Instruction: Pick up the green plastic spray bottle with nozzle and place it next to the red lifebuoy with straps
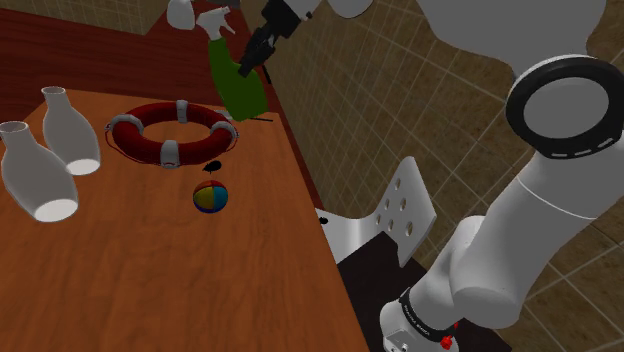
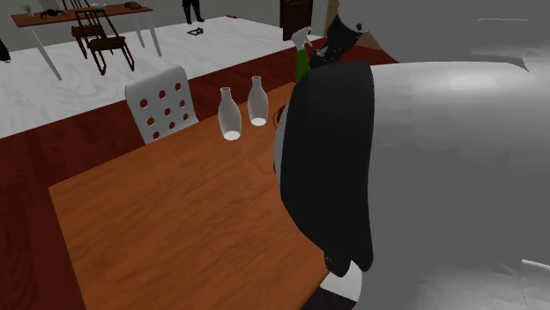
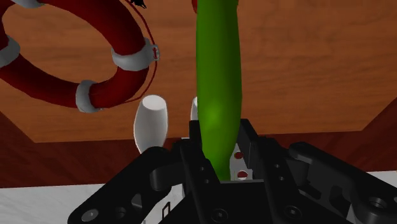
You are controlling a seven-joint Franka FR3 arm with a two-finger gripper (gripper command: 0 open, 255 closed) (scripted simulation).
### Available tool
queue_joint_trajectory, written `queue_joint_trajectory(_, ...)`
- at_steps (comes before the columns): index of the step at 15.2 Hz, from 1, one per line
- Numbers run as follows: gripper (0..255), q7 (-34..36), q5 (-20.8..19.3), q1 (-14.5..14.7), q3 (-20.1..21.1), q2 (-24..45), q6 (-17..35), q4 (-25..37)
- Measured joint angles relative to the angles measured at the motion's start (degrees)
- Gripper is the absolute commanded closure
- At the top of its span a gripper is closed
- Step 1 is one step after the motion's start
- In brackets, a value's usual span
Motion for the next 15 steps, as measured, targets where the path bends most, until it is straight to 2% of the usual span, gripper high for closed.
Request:
queue_joint_trajectory(8, 255, -8.3, 3.6, -6.2, -4.2, 7.0, -7.0, 9.2)
queue_joint_trajectory(15, 255, -10.8, 4.1, -6.1, -4.1, 6.4, -2.6, 3.7)
